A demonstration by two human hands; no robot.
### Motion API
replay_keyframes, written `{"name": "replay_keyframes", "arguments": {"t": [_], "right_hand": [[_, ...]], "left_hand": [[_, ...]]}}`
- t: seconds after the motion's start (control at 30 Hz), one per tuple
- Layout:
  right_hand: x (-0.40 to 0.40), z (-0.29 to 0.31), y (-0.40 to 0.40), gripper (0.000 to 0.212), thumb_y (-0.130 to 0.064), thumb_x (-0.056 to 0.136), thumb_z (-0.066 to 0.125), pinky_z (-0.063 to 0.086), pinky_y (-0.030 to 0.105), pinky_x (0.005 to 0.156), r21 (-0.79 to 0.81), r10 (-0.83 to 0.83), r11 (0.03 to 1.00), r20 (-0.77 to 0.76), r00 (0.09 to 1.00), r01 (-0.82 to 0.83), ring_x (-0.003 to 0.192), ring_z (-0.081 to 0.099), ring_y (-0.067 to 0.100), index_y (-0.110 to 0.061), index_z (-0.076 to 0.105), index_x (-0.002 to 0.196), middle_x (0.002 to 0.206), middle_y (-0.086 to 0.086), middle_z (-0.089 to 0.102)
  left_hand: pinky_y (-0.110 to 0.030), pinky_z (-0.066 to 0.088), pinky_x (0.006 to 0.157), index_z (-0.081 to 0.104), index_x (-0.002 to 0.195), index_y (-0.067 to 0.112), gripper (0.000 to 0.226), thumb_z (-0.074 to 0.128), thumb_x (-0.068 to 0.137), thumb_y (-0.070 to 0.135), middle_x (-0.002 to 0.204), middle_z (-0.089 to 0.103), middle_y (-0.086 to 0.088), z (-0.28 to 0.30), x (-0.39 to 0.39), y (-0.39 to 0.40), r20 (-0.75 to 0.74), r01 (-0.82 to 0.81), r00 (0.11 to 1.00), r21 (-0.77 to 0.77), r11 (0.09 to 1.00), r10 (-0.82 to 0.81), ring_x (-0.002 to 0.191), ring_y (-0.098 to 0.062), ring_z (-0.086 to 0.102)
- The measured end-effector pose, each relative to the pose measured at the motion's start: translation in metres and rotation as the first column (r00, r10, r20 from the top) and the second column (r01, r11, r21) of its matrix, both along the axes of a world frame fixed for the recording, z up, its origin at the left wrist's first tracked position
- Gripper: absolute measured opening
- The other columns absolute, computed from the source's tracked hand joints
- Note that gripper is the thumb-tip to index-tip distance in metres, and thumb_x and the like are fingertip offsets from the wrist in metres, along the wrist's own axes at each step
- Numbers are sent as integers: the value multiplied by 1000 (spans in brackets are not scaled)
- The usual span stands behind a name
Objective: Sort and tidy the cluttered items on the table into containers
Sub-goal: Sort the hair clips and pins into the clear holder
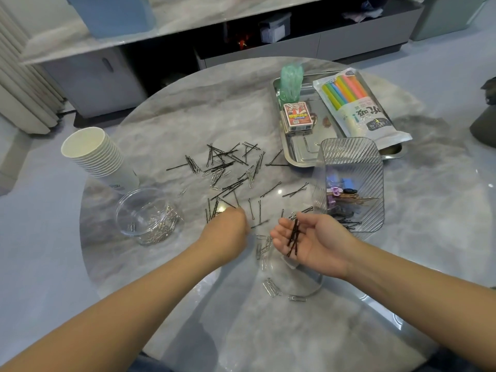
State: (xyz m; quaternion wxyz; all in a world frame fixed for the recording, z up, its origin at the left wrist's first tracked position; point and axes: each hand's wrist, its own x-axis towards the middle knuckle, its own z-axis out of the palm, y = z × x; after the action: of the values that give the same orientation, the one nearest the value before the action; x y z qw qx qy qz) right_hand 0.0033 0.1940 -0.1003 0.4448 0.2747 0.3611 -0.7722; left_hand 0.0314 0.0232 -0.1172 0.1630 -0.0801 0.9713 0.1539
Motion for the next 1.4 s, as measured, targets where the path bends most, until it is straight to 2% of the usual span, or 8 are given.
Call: {"name": "replay_keyframes", "arguments": {"t": [0.17, 0.3, 0.73, 0.97, 1.1, 1.23, 1.37, 1.4], "right_hand": [[-1, -3, -1, 32, -24, 99, 37, 56, 29, 59, 42, 24, 999, -35, 999, -22, 77, 62, 24, -1, 58, 93, 81, 12, 59], [0, -3, -1, 34, -26, 100, 35, 50, 31, 69, 32, -9, 999, -42, 999, 10, 73, 59, 22, -2, 57, 89, 76, 11, 58], [-7, -5, -1, 27, -26, 96, 45, 51, 24, 51, 55, 30, 998, -31, 999, -28, 62, 55, 20, -3, 58, 89, 71, 9, 56], [-19, -4, 9, 28, -22, 96, 44, 46, 25, 60, 92, -54, 994, -61, 997, 59, 60, 53, 18, -2, 59, 83, 68, 8, 55], [-16, -7, 10, 26, -20, 95, 44, 49, 23, 52, 103, -48, 993, -60, 997, 54, 58, 53, 16, -2, 59, 82, 66, 8, 54], [-9, -6, 6, 23, -17, 94, 45, 53, 25, 51, 76, -41, 996, -33, 999, 43, 61, 54, 20, -1, 56, 82, 69, 11, 54], [-3, -3, 1, 27, -18, 95, 44, 57, 31, 56, 59, -24, 998, -21, 999, 25, 66, 58, 26, 2, 56, 83, 72, 15, 56], [-2, -2, 1, 29, -20, 96, 43, 57, 32, 57, 50, -30, 998, -15, 999, 31, 69, 59, 27, 3, 56, 84, 73, 16, 57]], "left_hand": [[-14, 45, 55, 64, 80, 17, 8, 61, 87, 15, 71, 64, 1, 22, 1, 8, 94, -246, 969, 503, 829, 230, 55, -6, 55], [-13, 43, 50, 69, 80, 10, 7, 70, 82, 16, 73, 70, -4, 27, 2, 17, 183, -262, 965, 601, 755, 188, 41, -2, 51], [-34, 46, 77, 58, 102, 9, 31, 64, 86, 36, 104, 62, -7, -9, -33, 15, -106, -213, 970, 51, 976, 218, 97, -27, 59], [-35, 52, 77, 68, 86, 7, 16, 57, 89, 18, 93, 70, -7, -9, -37, 6, -6, -183, 983, 27, 983, 183, 90, -27, 63], [-29, 39, 57, 40, 62, 11, 30, 46, 91, 9, 67, 48, -1, -6, -33, 10, 63, -81, 994, -98, 992, 87, 88, -30, 63], [-32, 40, 65, 41, 73, 11, 20, 42, 91, 5, 91, 57, -11, 8, -28, 16, 86, 3, 996, -155, 988, 10, 91, -31, 61], [-37, 42, 59, 36, 57, 12, 34, 43, 90, 12, 89, 53, -26, 23, -29, 13, 147, -27, 989, 56, 998, 19, 66, -39, 48], [-32, 37, 55, 42, 57, 12, 34, 46, 91, 17, 59, 40, -21, 29, -27, 13, 161, -47, 987, 150, 988, 23, 58, -34, 39]]}}
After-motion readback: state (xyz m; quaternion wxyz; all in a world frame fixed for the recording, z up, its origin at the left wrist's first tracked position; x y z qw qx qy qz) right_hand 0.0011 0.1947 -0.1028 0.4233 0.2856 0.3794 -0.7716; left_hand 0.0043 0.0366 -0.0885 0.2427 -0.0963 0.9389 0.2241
